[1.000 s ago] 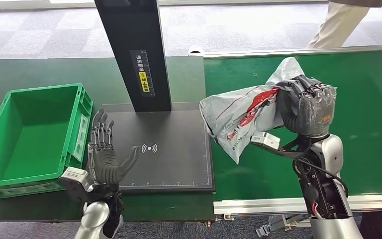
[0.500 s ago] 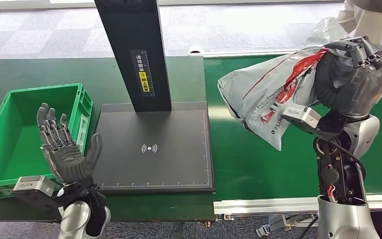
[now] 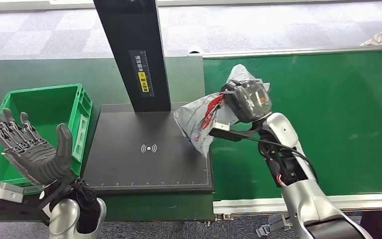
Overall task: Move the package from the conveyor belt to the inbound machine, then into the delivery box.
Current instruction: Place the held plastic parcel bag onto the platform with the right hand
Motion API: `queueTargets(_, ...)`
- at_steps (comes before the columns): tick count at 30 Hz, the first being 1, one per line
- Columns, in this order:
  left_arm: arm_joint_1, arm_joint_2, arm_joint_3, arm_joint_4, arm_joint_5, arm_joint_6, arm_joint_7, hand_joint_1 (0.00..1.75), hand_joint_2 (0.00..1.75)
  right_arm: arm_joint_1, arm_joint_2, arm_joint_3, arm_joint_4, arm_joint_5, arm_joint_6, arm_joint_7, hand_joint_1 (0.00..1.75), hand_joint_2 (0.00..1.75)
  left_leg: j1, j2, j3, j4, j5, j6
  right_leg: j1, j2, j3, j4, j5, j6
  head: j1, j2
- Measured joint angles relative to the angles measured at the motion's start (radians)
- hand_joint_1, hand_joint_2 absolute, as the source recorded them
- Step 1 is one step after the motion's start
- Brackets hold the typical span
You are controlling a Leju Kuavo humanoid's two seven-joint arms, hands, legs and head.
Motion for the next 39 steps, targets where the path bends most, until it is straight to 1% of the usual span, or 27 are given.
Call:
queueTargets(2,-0.001,-0.002,0.000,0.001,0.000,-0.011,0.000,0.00,1.75,-0.013,0.033,0.036,0.077,0.017,0.100,0.042,1.75,1.75,0.000,0.000,0.000,0.000,0.000,0.000,0.000,0.000,0.000,0.000,0.000,0.000,0.000,0.000)
queueTargets(5,-0.004,-0.004,-0.003,0.008,0.001,-0.031,0.000,0.00,1.75,-0.032,0.076,0.079,0.176,0.032,0.347,0.160,1.75,1.75,0.000,0.000,0.000,0.000,0.000,0.000,0.000,0.000,-0.001,0.000,0.000,0.000,0.000,0.000)
queueTargets(6,-0.007,-0.004,-0.004,0.012,0.001,-0.035,0.000,0.00,1.75,-0.036,0.086,0.090,0.202,0.034,0.412,0.191,1.75,1.75,0.000,0.000,-0.001,0.000,0.000,0.000,0.000,0.000,-0.001,0.000,0.000,0.000,0.000,0.000)
queueTargets(7,-0.009,-0.005,-0.005,0.017,0.002,-0.036,0.000,0.00,1.75,-0.038,0.094,0.099,0.224,0.036,0.454,0.212,1.75,1.75,0.000,0.000,-0.001,0.000,0.000,0.000,0.000,0.000,-0.001,0.000,0.000,0.000,0.000,0.000)
queueTargets(8,-0.013,-0.006,-0.006,0.022,0.002,-0.037,0.000,0.00,1.75,-0.041,0.101,0.107,0.242,0.036,0.476,0.222,1.75,1.75,0.000,0.000,0.000,0.000,0.000,0.000,0.000,0.000,-0.001,0.000,0.000,0.000,0.000,0.000)
queueTargets(12,-0.024,-0.009,-0.008,0.038,0.002,-0.037,0.000,0.00,1.75,-0.056,0.121,0.127,0.290,0.036,0.494,0.230,1.75,1.75,-0.001,0.001,0.001,0.000,0.000,0.000,-0.001,0.001,0.000,0.000,0.000,0.000,0.000,0.000)
queueTargets(14,-0.028,-0.010,-0.008,0.044,0.002,-0.037,0.000,0.00,1.75,-0.060,0.126,0.133,0.302,0.035,0.484,0.213,1.75,1.75,-0.001,0.001,0.001,0.000,0.000,0.000,-0.001,0.001,0.000,0.000,0.000,0.000,0.000,0.000)
queueTargets(16,-0.034,-0.011,-0.010,0.051,0.002,-0.037,0.000,0.00,1.75,-0.059,0.131,0.136,0.307,0.028,0.449,0.166,1.75,1.75,-0.001,0.001,0.001,0.000,0.000,0.000,0.000,0.001,0.000,0.000,0.000,-0.001,0.000,0.000)
queueTargets(19,-0.042,-0.013,-0.017,0.060,0.002,-0.039,0.000,0.00,1.75,-0.051,0.143,0.138,0.307,0.009,0.366,0.069,1.75,1.75,0.000,0.002,0.001,0.000,0.000,0.000,0.000,0.002,-0.001,0.000,0.001,-0.001,0.000,0.000)
queueTargets(20,-0.044,-0.013,-0.019,0.062,0.002,-0.040,0.000,0.00,1.75,-0.050,0.147,0.138,0.307,0.004,0.348,0.048,1.75,1.75,0.000,0.002,0.001,0.000,0.000,0.000,0.000,0.002,-0.001,0.000,0.001,-0.001,0.000,0.000)
queueTargets(24,-0.051,-0.014,-0.025,0.072,0.003,-0.048,0.000,0.00,1.75,-0.045,0.166,0.140,0.308,-0.008,0.310,0.010,1.75,1.75,0.000,0.002,0.001,0.000,0.000,0.000,0.001,0.001,-0.001,0.000,0.001,-0.001,0.000,0.000)
queueTargets(25,-0.052,-0.014,-0.026,0.074,0.004,-0.052,0.000,0.00,1.75,-0.043,0.169,0.140,0.308,-0.013,0.295,0.001,1.69,1.75,0.000,0.002,0.001,0.000,0.000,0.000,0.000,0.001,-0.001,0.000,0.001,-0.001,0.000,0.000)
queueTargets(26,-0.052,-0.014,-0.026,0.076,0.005,-0.056,0.000,0.00,1.75,-0.039,0.171,0.140,0.308,-0.021,0.275,-0.007,1.31,1.75,0.000,0.002,0.000,0.000,0.000,0.000,0.000,0.001,-0.001,0.000,0.001,-0.001,0.000,0.000)
queueTargets(28,-0.051,-0.013,-0.026,0.078,0.006,-0.069,0.000,0.00,1.75,-0.032,0.180,0.138,0.308,-0.045,0.226,-0.021,0.44,1.75,0.000,0.002,0.000,0.000,0.000,0.000,0.000,0.001,-0.001,0.000,0.001,-0.001,0.000,0.000)
queueTargets(29,-0.051,-0.013,-0.026,0.079,0.006,-0.075,0.000,0.00,1.75,-0.029,0.185,0.137,0.308,-0.059,0.207,-0.024,0.06,1.75,0.000,0.002,0.000,0.000,0.000,0.000,0.000,0.001,-0.001,0.000,0.001,-0.001,0.000,0.000)
queueTargets(30,-0.051,-0.013,-0.026,0.081,0.006,-0.082,0.000,0.00,1.75,-0.027,0.193,0.133,0.308,-0.077,0.194,-0.023,0.00,1.75,0.000,0.002,0.000,0.000,0.000,0.000,0.000,0.001,-0.001,0.000,0.001,-0.001,0.000,0.000)
queueTargets(34,-0.061,-0.009,-0.026,0.106,0.013,-0.100,0.000,0.00,1.75,-0.034,0.231,0.111,0.308,-0.137,0.209,0.018,0.00,1.75,0.000,0.002,0.000,0.000,0.000,0.000,0.000,0.001,-0.001,0.000,0.001,-0.001,0.000,0.000)
queueTargets(37,-0.078,-0.003,-0.026,0.142,0.027,-0.093,0.000,0.00,1.75,-0.049,0.255,0.095,0.309,-0.191,0.259,0.057,0.00,1.75,0.000,0.002,0.000,0.000,0.000,0.000,0.000,0.001,-0.001,0.000,0.001,-0.001,0.000,0.000)
queueTargets(39,-0.081,0.001,-0.026,0.162,0.023,-0.087,0.000,0.00,1.75,-0.061,0.272,0.065,0.309,-0.277,0.322,0.067,0.00,1.75,0.000,0.003,0.000,0.000,0.000,0.000,0.000,0.002,-0.001,0.000,0.001,-0.002,0.000,0.000)
